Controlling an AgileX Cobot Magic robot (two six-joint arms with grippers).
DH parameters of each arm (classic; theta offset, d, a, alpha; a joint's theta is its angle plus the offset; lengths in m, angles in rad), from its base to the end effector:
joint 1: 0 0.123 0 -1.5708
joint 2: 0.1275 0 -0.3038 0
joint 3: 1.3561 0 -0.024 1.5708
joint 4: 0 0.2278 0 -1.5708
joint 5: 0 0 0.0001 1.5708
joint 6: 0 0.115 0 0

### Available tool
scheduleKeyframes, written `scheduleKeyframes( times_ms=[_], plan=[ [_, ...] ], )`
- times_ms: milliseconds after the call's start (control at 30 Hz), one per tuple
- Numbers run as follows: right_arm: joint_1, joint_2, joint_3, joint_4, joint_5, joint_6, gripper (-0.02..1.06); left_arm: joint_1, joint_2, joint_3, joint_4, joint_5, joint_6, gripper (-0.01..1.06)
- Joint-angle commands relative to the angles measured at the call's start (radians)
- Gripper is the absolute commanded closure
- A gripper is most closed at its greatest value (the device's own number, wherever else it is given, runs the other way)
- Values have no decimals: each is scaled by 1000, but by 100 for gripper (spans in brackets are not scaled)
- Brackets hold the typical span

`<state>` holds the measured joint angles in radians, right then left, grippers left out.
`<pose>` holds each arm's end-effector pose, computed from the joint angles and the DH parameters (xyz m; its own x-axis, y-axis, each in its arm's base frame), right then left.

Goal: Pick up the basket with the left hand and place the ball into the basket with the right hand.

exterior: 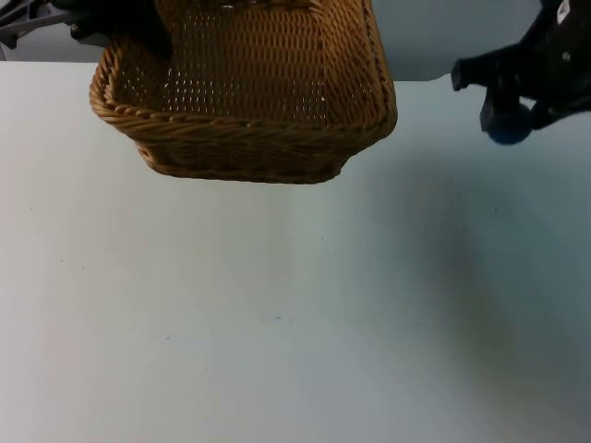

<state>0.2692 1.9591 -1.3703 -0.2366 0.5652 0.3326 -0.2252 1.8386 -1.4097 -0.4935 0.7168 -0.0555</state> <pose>0.4062 0.0971 0.1995 -0.8577 -0.1015 -0.5041 -0.0922 0.9948 -0.0433 0.3809 -0.1240 0.2579 -0.9009 -0.2096 -0.3800 -0.0081 0.8836 -0.4681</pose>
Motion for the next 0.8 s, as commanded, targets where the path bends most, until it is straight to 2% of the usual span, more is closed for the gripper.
scheduleKeyframes(
  times_ms=[0, 300, 400, 567, 767],
  plan=[
    [19, -66, -8, -27, 8, 0, 105, -3, -21, 1, -16, -19, -7, 105],
    [77, -255, -8, -56, -42, -2, 105, -3, -21, 1, -16, -30, -7, 105],
    [126, -308, -10, -74, -70, -26, 105, -3, -21, 1, -16, -30, -7, 105],
    [202, -320, -72, -82, -32, -65, 105, -3, -21, 1, -16, -32, -7, 105],
    [288, -318, -139, -80, -64, -77, 105, -3, -21, 1, -16, -34, -4, 105]
  ],
)
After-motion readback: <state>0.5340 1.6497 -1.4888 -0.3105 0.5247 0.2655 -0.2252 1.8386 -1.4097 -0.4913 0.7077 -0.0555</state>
